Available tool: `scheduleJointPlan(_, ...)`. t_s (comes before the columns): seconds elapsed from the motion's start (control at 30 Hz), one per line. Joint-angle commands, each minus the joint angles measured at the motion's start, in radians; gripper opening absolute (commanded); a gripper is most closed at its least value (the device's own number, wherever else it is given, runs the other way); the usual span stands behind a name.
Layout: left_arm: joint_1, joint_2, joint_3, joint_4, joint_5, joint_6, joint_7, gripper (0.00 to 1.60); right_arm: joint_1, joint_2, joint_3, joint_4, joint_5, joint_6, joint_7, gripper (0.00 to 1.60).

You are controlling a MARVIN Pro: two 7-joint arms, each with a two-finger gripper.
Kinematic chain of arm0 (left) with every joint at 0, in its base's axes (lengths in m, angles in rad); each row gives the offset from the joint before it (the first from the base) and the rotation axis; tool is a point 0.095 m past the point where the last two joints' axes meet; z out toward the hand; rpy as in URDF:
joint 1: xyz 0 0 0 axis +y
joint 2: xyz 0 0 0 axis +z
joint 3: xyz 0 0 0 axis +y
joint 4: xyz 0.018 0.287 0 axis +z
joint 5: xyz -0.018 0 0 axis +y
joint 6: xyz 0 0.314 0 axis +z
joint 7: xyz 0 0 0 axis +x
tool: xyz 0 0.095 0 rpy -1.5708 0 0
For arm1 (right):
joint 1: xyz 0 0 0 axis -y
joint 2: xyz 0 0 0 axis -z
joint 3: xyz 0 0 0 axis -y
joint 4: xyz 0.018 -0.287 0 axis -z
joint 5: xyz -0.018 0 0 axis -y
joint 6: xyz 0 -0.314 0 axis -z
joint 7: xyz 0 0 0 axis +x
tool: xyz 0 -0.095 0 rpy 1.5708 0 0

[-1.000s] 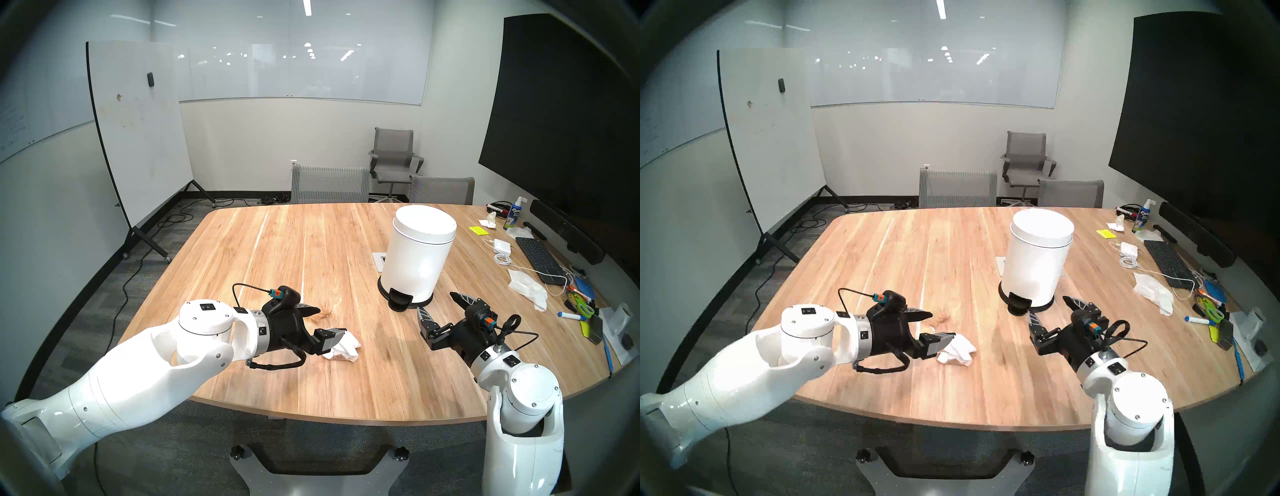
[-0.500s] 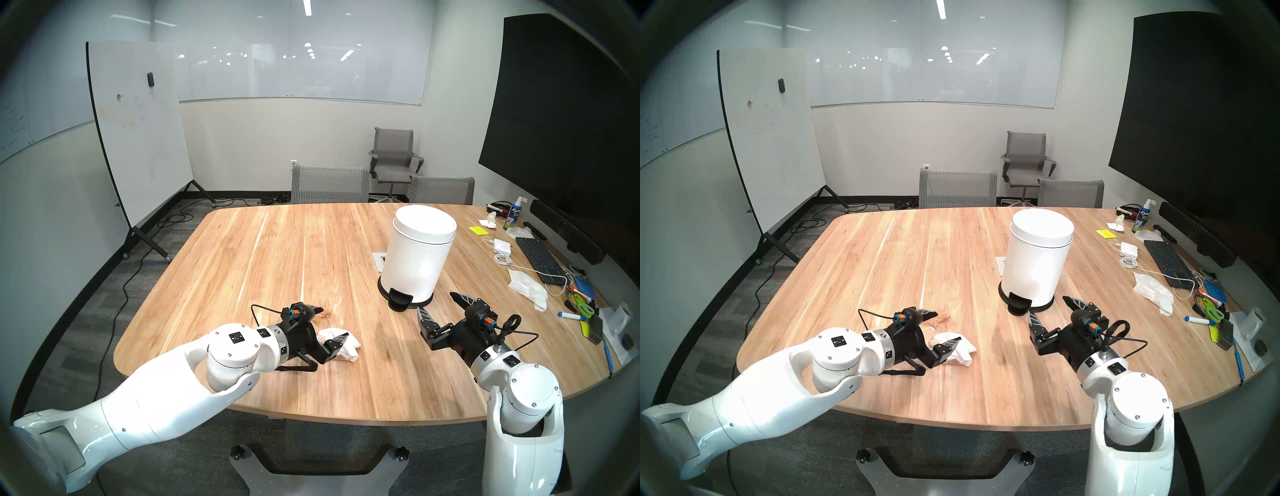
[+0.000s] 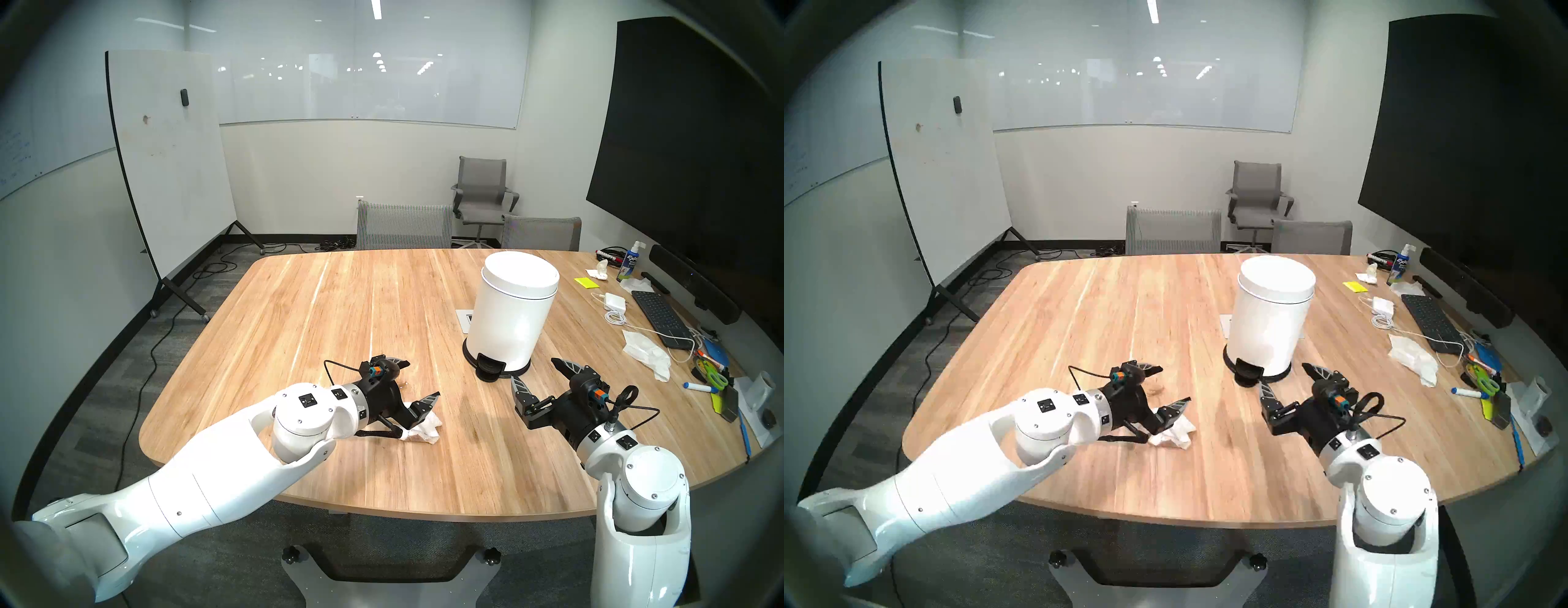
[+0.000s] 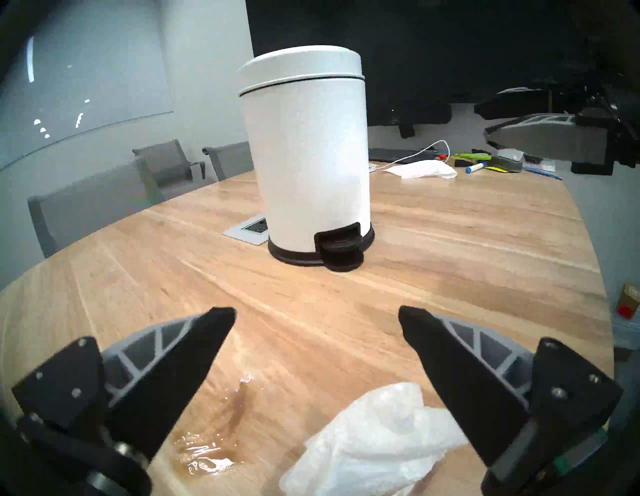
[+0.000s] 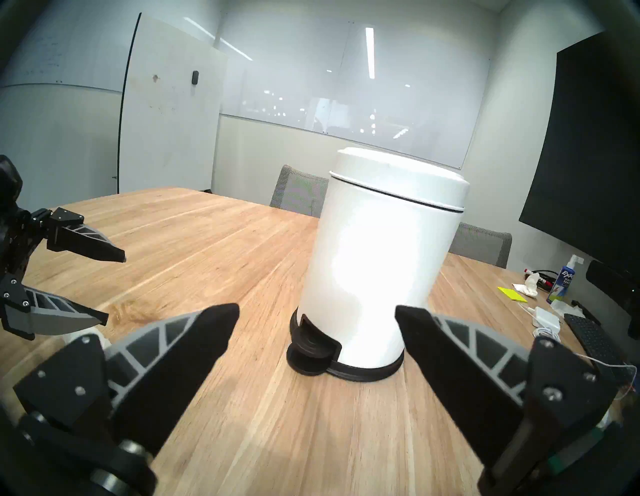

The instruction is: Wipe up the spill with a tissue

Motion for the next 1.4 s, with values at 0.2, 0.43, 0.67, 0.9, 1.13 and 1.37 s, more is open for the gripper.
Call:
scheduleJointPlan(0.2,-0.103,-0.025,-0.028,0.015,-0.076,0.122,-0.106,1.60,0.004,0.000,-0.003,-0.023,0.001,-0.002,0.001,1.60)
scheduleJointPlan(0.43,-0.149,-0.036,-0.039,0.045,-0.112,0.206,-0.160,1.60,0.004,0.000,-0.003,-0.023,0.001,-0.002,0.001,1.60)
scheduleJointPlan(0.67,-0.164,-0.010,-0.025,0.039,-0.106,0.228,-0.227,1.60,0.003,0.000,-0.003,-0.023,0.001,-0.002,0.001,1.60)
scheduleJointPlan(0.9,-0.176,-0.005,0.005,0.052,-0.063,0.215,-0.259,1.60,0.003,0.000,-0.003,-0.024,0.001,-0.001,0.000,1.60)
scheduleJointPlan(1.13,-0.185,-0.030,0.034,0.105,-0.022,0.192,-0.263,1.60,0.003,0.000,-0.003,-0.024,0.001,-0.001,0.000,1.60)
scheduleJointPlan(1.37,-0.192,-0.041,0.046,0.134,-0.005,0.177,-0.267,1.60,0.003,0.000,-0.003,-0.023,0.001,-0.002,0.000,1.60)
